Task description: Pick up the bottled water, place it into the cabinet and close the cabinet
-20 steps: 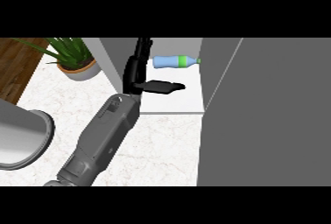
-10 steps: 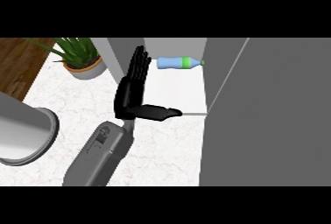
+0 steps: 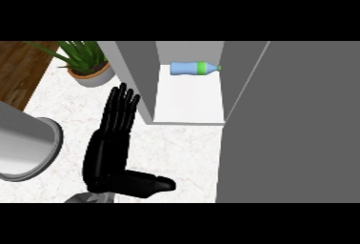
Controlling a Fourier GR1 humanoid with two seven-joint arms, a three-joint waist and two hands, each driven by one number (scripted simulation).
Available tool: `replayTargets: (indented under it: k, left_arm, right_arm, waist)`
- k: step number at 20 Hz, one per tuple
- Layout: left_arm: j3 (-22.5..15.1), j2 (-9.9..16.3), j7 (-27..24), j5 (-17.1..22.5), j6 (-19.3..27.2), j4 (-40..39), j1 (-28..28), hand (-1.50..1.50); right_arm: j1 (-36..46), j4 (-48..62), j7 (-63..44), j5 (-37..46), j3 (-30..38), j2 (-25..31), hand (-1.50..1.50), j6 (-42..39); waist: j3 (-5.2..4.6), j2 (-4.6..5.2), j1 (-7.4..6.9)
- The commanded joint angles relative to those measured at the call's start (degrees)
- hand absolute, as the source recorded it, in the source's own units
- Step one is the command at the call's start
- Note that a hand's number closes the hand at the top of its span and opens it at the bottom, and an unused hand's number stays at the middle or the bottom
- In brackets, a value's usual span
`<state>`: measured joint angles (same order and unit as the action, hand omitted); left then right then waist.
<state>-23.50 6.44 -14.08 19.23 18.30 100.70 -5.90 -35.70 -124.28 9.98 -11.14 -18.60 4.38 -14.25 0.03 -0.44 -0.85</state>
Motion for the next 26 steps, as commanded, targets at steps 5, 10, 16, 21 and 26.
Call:
replayTargets:
  k: [5, 10, 16, 21, 26]
  left_arm:
    - [-7.2, 2.7, 1.8, -1.9, 0.3, 17.4, 13.8, -1.5]
    - [-2.2, 7.2, -3.7, 0.9, -2.7, 21.3, 23.1, -1.5]
    - [2.0, 11.5, -5.3, 4.2, -5.7, 28.4, 32.0, -1.5]
    - [10.6, 16.8, -4.2, 12.3, -10.7, 35.7, 38.4, -1.5]
    - [13.7, 16.3, -7.2, 16.1, -15.2, 32.1, 40.7, -1.5]
  right_arm:
    - [-1.0, -4.6, -3.4, 5.3, -5.1, 6.2, 1.5, -4.1]
    - [2.7, -3.9, -5.0, 10.3, -8.9, 9.0, 1.5, -7.2]
    - [1.6, -7.1, -5.8, 15.5, -18.4, 9.4, 1.5, -7.8]
    - [6.2, -8.1, -9.4, 17.1, -19.3, 7.7, 1.5, -6.6]
    - [7.6, -11.1, -15.7, 19.8, -25.3, 4.6, 1.5, -5.6]
  waist:
    - [-0.05, 0.12, 0.36]
    - [-0.11, 0.21, -0.24]
    - [-0.1, 0.02, -0.03]
    - [-0.12, 0.18, -0.92]
    - [-0.26, 0.33, -1.21]
